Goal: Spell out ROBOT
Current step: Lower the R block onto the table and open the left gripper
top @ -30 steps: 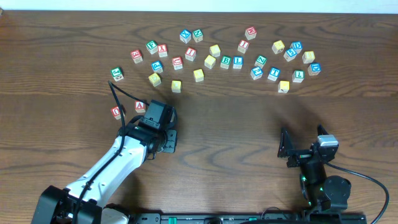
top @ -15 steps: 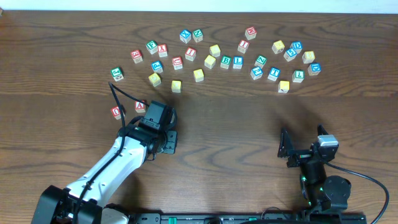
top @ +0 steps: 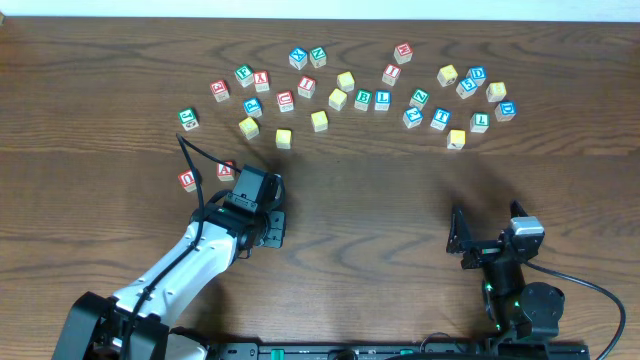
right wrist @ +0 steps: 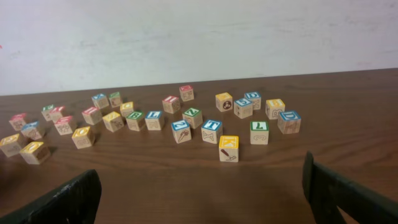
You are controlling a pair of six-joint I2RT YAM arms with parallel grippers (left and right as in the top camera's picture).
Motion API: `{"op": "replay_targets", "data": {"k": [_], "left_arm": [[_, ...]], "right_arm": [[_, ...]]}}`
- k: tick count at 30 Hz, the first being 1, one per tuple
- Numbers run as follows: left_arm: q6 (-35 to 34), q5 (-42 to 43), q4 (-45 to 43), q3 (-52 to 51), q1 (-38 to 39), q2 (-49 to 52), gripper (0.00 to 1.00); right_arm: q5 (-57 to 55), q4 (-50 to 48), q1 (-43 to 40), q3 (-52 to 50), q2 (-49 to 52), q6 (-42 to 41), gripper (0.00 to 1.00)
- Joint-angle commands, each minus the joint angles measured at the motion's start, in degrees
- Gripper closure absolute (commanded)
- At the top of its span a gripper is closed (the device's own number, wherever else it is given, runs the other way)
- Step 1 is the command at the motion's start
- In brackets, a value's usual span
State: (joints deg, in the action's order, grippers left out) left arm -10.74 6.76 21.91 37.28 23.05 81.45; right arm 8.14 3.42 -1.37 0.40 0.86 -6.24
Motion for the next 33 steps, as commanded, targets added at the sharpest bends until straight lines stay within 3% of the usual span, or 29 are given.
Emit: {"op": "replay_targets", "data": {"k": [1,23,33], "left_arm": [[-0.5,0.1,-0.2,-0.3,0.2,0.5,0.92],[0.8,-1.4,-0.9,-0.3,0.2,2.4,0.92],[3.1,-1.4,-5.1,-0.3,0.1,2.4,0.92]], "right_arm": [[0.4,0.2,-0.4,-0.1,-0.2,0.5,0.01],[0.4,0.2,-0.4,-0.1,-0.2,0.5,0.01],[0.4,0.2,-0.4,-0.1,-0.2,0.5,0.01]]}}
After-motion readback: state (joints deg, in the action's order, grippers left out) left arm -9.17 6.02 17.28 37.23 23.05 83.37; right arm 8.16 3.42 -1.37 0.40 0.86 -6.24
